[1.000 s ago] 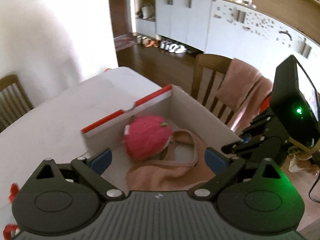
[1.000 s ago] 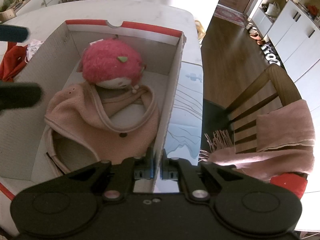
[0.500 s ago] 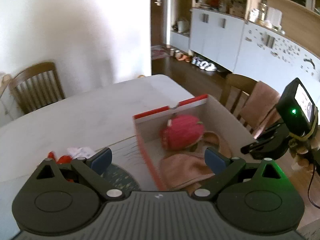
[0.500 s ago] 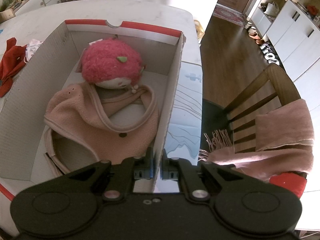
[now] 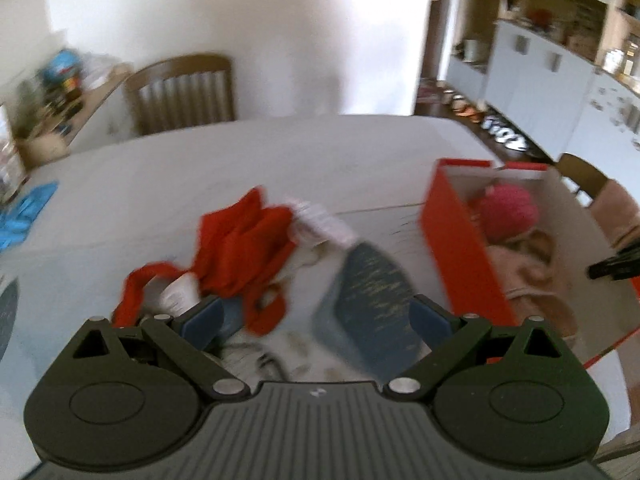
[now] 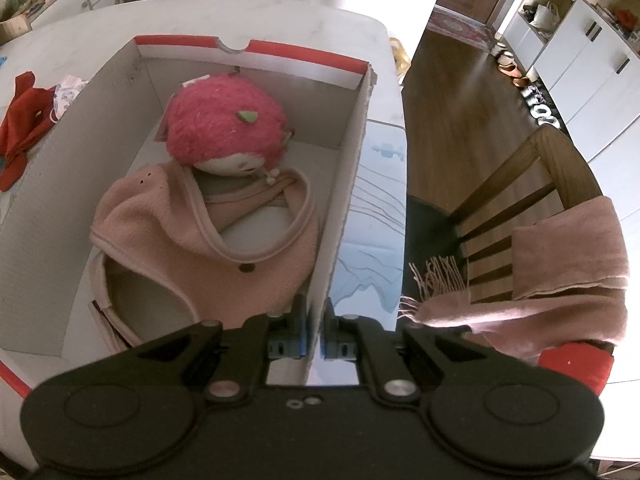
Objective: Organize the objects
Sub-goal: 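Move the left tool back to the red cloth on the table, then grasp the red cloth with the left gripper and lift it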
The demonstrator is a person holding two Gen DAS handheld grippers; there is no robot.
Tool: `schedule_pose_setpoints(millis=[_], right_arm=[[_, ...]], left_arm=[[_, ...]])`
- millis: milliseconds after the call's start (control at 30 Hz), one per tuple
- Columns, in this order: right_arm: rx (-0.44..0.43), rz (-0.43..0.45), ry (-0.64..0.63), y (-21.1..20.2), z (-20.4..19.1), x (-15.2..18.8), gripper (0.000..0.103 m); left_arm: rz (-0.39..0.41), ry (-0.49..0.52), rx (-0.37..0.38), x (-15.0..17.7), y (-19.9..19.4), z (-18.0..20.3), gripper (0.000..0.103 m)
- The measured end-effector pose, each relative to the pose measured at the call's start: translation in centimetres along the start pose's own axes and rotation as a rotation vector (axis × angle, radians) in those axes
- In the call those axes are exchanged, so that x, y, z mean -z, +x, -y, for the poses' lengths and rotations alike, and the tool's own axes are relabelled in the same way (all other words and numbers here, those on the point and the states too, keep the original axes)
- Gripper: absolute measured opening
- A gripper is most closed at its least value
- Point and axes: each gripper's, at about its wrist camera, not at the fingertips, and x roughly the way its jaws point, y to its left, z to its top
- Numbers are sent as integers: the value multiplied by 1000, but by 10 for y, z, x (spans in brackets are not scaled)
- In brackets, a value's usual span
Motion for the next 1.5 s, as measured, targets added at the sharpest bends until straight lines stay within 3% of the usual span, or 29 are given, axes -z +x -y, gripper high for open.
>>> schedule_pose_setpoints(millis=[300,600,833,1167,1500], right_arm=[[3,-3,-3,-1,-1,1,5],[6,-13,4,-2,-2,1,5],[10,-27,7,-1,-3,0,5],[18,-49,17,2,-3,-2,6],[21,-70,30,5,-3,-2,7]], left_arm=[[-41,-68,-123,19,16,-56,99],[-30,3,-73,-6,54,-57,99],[-35,124,-44,-30,100,-44,99],[-137,270,-36,-48,172,-45,99],[-210,178,23,-50,207,-72,99]])
